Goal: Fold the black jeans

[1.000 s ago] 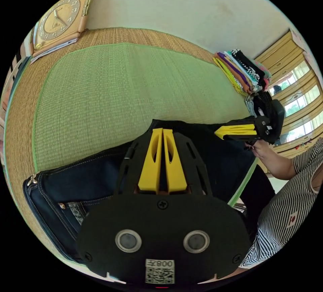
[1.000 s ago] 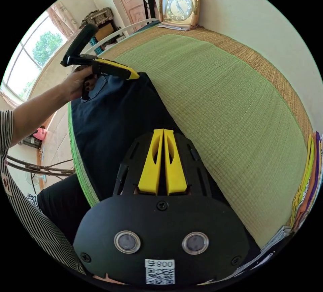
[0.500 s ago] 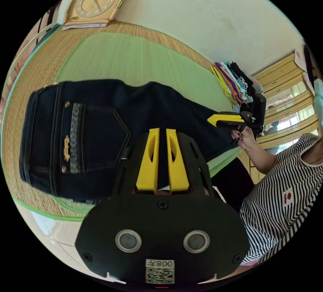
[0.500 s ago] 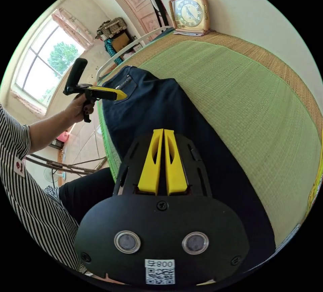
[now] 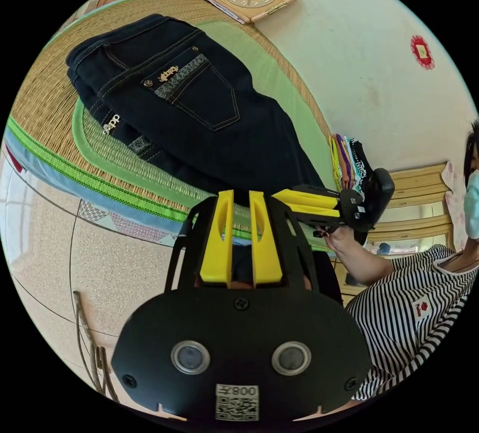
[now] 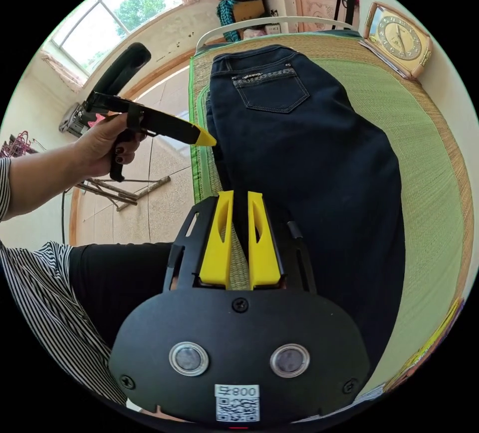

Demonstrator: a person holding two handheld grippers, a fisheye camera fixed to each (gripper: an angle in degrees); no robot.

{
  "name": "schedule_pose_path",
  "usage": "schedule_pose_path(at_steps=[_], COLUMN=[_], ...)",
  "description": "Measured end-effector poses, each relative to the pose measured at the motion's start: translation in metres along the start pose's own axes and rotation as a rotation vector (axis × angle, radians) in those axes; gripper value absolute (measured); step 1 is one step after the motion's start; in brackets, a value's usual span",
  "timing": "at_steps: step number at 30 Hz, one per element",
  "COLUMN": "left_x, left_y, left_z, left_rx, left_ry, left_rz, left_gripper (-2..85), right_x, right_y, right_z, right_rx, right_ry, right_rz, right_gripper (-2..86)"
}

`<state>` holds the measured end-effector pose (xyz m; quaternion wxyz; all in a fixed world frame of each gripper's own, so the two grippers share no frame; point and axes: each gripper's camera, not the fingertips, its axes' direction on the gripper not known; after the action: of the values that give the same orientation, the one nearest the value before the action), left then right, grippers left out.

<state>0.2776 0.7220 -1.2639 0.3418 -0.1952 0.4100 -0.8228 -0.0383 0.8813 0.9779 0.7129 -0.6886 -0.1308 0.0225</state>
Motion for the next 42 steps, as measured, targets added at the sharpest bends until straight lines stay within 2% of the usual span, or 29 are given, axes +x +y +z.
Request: schedule_pose_path(at_steps=[3, 5, 9, 12, 18, 23, 28, 32, 39, 42], left_x=[-0.017, -0.035, -0.037, -0.030, -0.033, -0.008, 0.008, 0.027, 0.068, 0.096], left_y=[0.008, 0.017, 0.035, 0.050, 0.076, 0.072, 0.067, 0.076, 0.071, 0.067], left_z=[0.002, 0.002, -0.012, -0.024, -0.033, -0.062, -0.056, -0.063, -0.067, -0.069], left_rx=[-0.015, 0.012, 0.072, 0.092, 0.086, 0.148, 0.053, 0.070, 0.054, 0.047], left_ry=[0.057, 0.177, 0.227, 0.192, 0.163, 0.076, -0.091, -0.093, -0.099, -0.138], left_rz=[-0.056, -0.128, -0.129, -0.085, -0.134, -0.039, -0.024, -0.033, -0.028, -0.001], left_gripper=[5.6, 4.2, 2.6, 1.6, 0.4, 0.1, 0.0, 0.0, 0.0, 0.0], right_x=[-0.006, -0.007, -0.014, -0.021, -0.027, -0.033, -0.037, -0.036, -0.013, 0.005], right_y=[-0.006, -0.007, -0.009, -0.007, 0.000, 0.008, 0.023, 0.038, 0.082, 0.115], right_z=[0.005, 0.006, -0.003, -0.006, 0.022, 0.029, 0.036, 0.039, 0.030, 0.025], right_rx=[-0.006, -0.005, 0.023, 0.044, 0.003, 0.003, 0.001, 0.008, 0.081, 0.111], right_ry=[0.011, -0.003, -0.003, -0.002, 0.007, 0.042, 0.057, 0.055, -0.064, -0.007], right_rz=[-0.003, 0.001, -0.021, -0.039, -0.028, -0.048, -0.045, -0.038, 0.079, 0.195], right_gripper=[4.7, 3.4, 1.8, 1.4, 1.5, 1.5, 1.7, 1.6, 0.4, 0.2])
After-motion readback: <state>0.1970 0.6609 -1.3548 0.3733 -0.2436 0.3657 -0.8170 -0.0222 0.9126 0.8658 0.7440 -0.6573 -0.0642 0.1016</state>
